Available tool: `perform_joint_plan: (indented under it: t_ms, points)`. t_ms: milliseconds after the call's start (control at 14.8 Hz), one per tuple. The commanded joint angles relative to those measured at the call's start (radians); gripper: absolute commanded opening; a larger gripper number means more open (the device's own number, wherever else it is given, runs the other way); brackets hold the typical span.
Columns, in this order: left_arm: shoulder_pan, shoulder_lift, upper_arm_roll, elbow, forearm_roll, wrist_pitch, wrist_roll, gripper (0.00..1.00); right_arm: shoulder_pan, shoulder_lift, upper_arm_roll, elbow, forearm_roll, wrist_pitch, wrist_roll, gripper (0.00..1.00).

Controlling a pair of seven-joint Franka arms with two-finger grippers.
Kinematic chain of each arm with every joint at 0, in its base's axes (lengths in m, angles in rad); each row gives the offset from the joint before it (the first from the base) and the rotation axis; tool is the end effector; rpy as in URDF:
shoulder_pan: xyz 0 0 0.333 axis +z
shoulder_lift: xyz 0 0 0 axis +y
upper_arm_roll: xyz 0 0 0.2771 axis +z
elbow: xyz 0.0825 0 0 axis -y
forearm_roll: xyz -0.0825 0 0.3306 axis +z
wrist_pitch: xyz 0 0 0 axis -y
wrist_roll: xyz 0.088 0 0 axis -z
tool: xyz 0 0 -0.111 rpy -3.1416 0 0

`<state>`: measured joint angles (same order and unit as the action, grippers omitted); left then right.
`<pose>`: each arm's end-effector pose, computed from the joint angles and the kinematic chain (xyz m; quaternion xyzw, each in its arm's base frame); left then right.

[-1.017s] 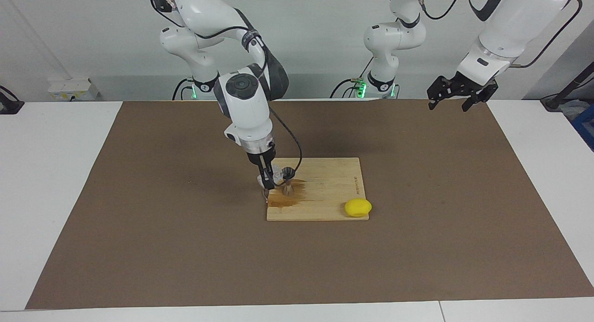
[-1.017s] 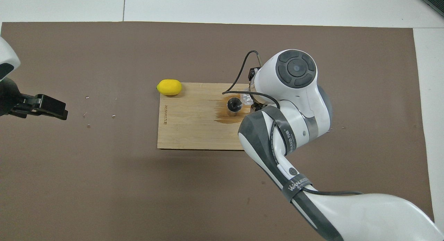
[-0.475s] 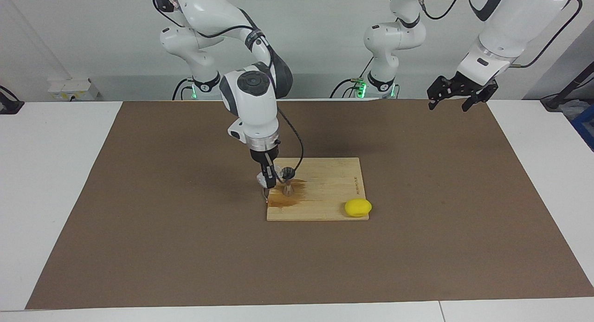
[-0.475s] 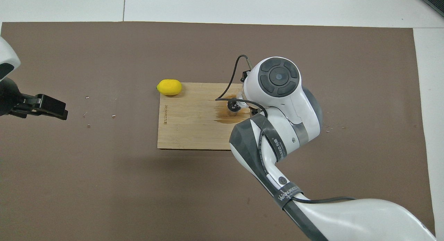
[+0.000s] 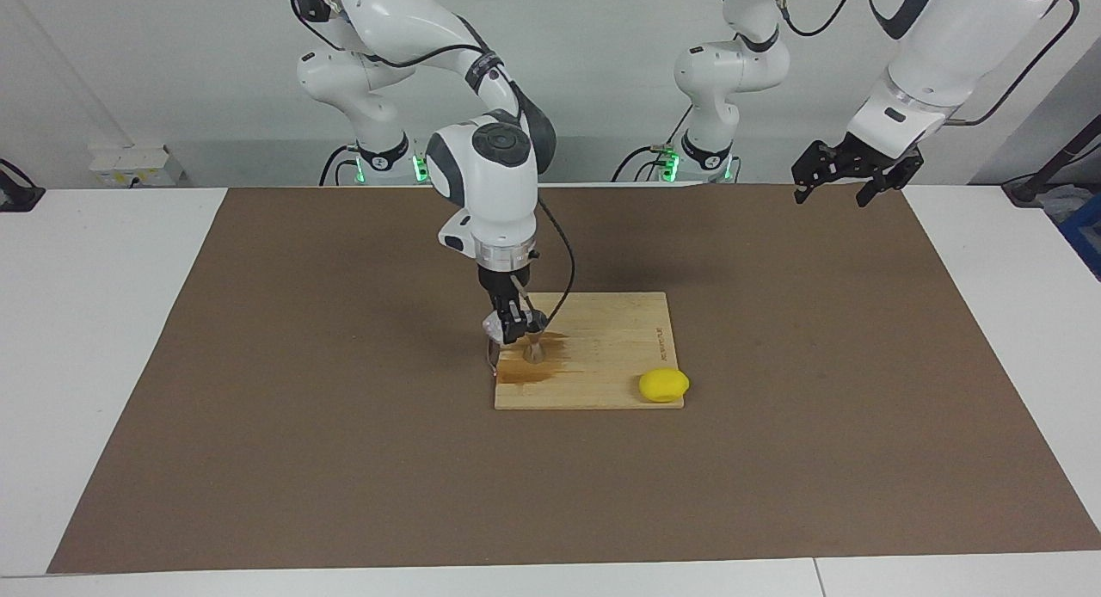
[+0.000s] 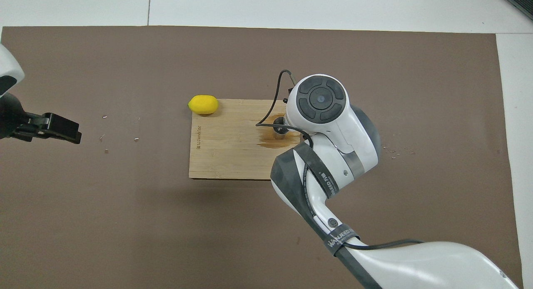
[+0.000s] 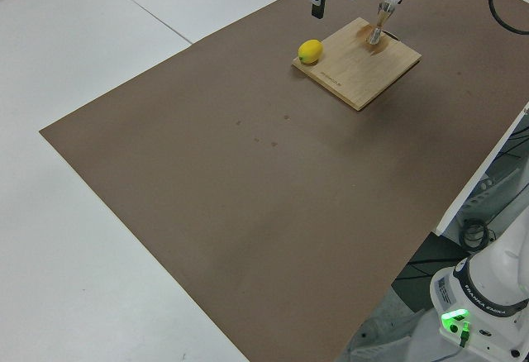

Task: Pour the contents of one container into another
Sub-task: 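Tilt the glass cup with the right gripper to pour into the metal cup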

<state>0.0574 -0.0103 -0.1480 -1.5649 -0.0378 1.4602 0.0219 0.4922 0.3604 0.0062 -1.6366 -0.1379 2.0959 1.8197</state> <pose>0.4836 -0.0489 0.5800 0.9971 -0.0573 -0.0478 0.0165 0.5383 0.2844 0.4003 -0.8060 0.5868 -0.0749 0.0211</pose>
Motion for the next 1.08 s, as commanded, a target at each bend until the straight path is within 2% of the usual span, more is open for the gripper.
perform_joint_plan:
  t_ms: [0,339,1017]
  points:
    - [-0.004,-0.019,0.004,-0.02,-0.007,-0.004,-0.011,1.0,-0.004,0.005,0.006,0.03,-0.016,-0.033,0.024,0.0]
    - [-0.004,-0.019,0.004,-0.02,-0.007,-0.004,-0.011,1.0,-0.02,0.006,0.008,0.049,0.007,-0.045,0.026,0.0]
    - [-0.004,-0.019,0.005,-0.02,-0.007,-0.004,-0.011,1.0,-0.076,0.008,0.006,0.047,0.213,-0.04,0.013,0.0]
